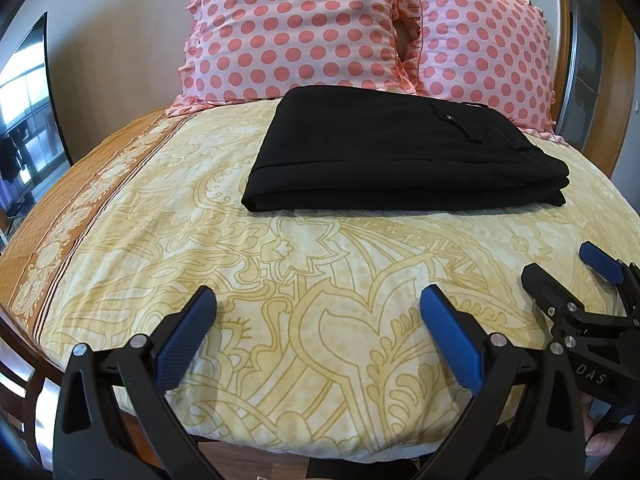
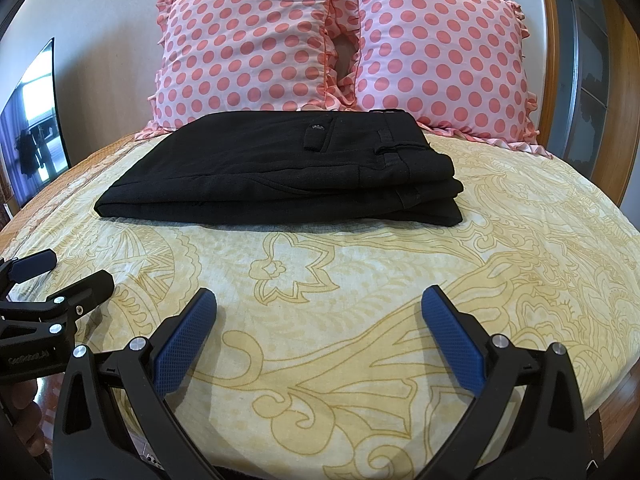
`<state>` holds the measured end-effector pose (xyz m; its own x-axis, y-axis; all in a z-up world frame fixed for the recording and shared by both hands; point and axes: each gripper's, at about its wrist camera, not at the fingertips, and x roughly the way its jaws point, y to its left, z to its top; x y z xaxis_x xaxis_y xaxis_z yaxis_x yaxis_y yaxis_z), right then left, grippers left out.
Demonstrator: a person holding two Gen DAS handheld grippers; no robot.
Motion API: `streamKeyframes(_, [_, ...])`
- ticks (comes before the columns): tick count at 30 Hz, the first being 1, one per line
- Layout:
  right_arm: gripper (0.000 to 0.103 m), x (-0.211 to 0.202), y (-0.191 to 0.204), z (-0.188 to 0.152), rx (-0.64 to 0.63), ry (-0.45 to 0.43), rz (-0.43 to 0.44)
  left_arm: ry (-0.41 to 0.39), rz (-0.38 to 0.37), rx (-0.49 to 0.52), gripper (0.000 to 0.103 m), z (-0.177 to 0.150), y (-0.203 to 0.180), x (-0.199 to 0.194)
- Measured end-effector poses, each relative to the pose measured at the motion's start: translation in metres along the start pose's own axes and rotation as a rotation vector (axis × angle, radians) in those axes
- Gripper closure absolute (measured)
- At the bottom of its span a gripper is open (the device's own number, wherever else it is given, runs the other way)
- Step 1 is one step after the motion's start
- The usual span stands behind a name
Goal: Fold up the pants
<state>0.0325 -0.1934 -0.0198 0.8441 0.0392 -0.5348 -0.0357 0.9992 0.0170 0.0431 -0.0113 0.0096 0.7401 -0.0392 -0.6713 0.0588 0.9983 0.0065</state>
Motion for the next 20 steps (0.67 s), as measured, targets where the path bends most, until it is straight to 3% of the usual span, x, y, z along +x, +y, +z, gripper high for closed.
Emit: streamKeyframes(20, [0.001, 0.0, -0.0007, 0.0001, -0.001, 0.0, 0.001, -0.005, 0.016, -0.01, 0.002, -0.0007, -0.001, 0.0001])
